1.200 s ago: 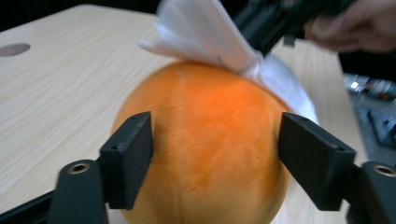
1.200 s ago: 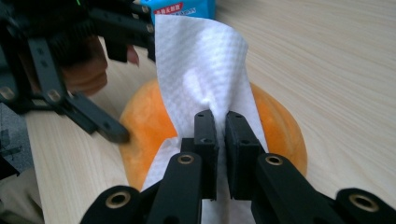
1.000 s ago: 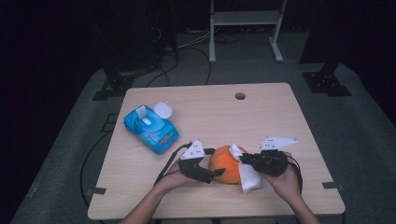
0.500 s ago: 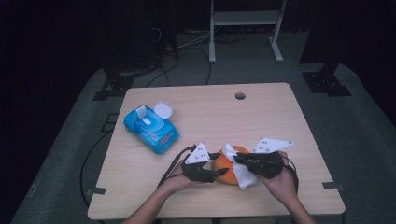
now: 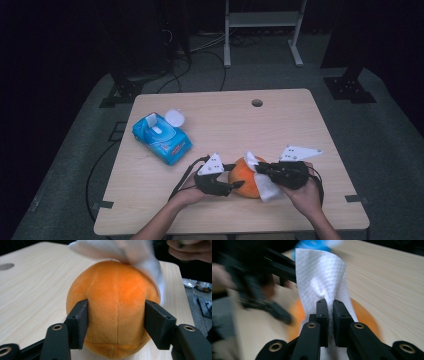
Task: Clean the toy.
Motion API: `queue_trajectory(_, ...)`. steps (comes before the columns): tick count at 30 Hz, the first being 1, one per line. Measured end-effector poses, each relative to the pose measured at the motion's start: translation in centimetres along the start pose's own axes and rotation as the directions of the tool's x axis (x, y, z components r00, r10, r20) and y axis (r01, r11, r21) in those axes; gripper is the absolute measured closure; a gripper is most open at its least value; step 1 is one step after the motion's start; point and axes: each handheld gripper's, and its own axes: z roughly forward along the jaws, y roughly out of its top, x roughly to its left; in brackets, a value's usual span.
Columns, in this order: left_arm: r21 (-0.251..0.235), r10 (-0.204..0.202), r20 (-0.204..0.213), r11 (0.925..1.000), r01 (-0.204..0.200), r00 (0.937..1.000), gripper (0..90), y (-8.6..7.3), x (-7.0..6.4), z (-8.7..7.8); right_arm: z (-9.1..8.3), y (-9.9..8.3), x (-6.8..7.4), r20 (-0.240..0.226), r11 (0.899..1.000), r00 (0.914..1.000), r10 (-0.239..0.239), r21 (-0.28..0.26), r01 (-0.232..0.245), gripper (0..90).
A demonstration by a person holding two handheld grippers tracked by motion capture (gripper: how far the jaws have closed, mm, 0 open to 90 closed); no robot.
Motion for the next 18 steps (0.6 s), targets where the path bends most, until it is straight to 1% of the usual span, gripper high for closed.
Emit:
queue_trajectory(1,-0.002,0.005,0.001,1.0,-0.005,1.0,40.7,0.1,-0.1,0.1,0.2,0.4,0.8,-0.028,1.0,0.9993,-0.024,-0.012,0.023,83.5)
queue_trajectory(2,-0.002,0.015,-0.003,0.9999,-0.015,0.9999,40.8,0.2,-0.3,0.2,0.4,0.6,1.3,-0.033,0.999,0.9985,-0.044,-0.007,0.044,83.5)
queue_trajectory(4,0.004,0.017,-0.005,0.9999,-0.017,0.9998,41.1,0.2,-0.3,0.1,1.2,0.8,2.2,-0.047,0.997,0.9964,-0.071,0.018,0.072,83.4)
queue_trajectory(5,0.002,0.017,-0.006,0.9999,-0.017,0.9998,41.3,0.1,-0.3,0.1,1.5,0.8,2.3,-0.035,0.996,0.9959,-0.083,0.034,0.084,83.4)
queue_trajectory(6,-0.001,0.007,-0.005,1.0,-0.007,1.0,41.6,0.0,-0.2,0.0,1.6,0.7,2.1,-0.034,0.996,0.9961,-0.082,0.033,0.083,83.4)
queue_trajectory(7,-0.007,0.003,-0.001,1.0,-0.003,1.0,41.7,0.0,-0.1,-0.1,1.5,0.7,1.7,-0.029,0.997,0.9973,-0.067,0.028,0.068,83.4)
queue_trajectory(9,-0.016,-0.011,0.01,0.9998,0.011,0.9999,41.2,-0.1,0.2,-0.1,1.1,0.5,0.8,0.006,0.999,0.9989,-0.046,0.026,0.046,83.3)
queue_trajectory(10,-0.022,-0.019,0.031,0.9996,0.02,0.9993,39.0,-0.1,0.3,-0.1,0.8,0.4,0.3,0.013,0.999,0.9995,-0.029,0.021,0.029,83.3)
queue_trajectory(11,-0.023,-0.032,0.047,0.9992,0.033,0.9984,34.4,-0.1,0.4,-0.1,0.6,0.2,-0.1,0.018,1.0,0.9998,-0.013,0.017,0.013,83.3)
queue_trajectory(12,-0.019,-0.043,0.038,0.9989,0.043,0.9984,30.1,-0.2,0.4,0.0,0.6,0.0,-0.3,0.019,1.0,0.9998,-0.003,0.017,0.003,83.3)
queue_trajectory(13,-0.009,-0.041,0.033,0.9991,0.041,0.9986,24.8,-0.2,0.4,0.1,0.5,-0.2,-0.5,0.019,1.0,0.9998,0.003,0.014,-0.004,83.3)
queue_trajectory(14,-0.004,-0.032,0.032,0.9995,0.033,0.999,23.0,-0.3,0.3,0.3,0.6,-0.2,-0.5,0.02,1.0,0.9998,0.008,0.015,-0.008,83.3)
queue_trajectory(15,0.001,-0.022,0.028,0.9998,0.022,0.9994,23.1,-0.3,0.2,0.4,0.6,-0.1,-0.4,0.026,1.0,0.9997,0.0,0.017,0.0,83.3)
queue_trajectory(16,0.006,-0.004,0.011,1.0,0.004,0.9999,25.2,-0.3,0.1,0.4,0.6,-0.1,-0.4,0.027,1.0,0.9996,-0.004,0.021,0.003,83.3)
queue_trajectory(17,0.009,0.003,0.003,1.0,-0.003,1.0,32.4,-0.3,0.0,0.4,0.7,0.0,-0.3,0.031,1.0,0.9995,-0.007,0.023,0.006,83.3)
queue_trajectory(18,0.01,0.009,-0.01,0.9999,-0.009,0.9999,34.9,-0.2,-0.1,0.4,0.6,0.1,-0.1,0.036,1.0,0.9993,-0.013,0.022,0.012,83.4)
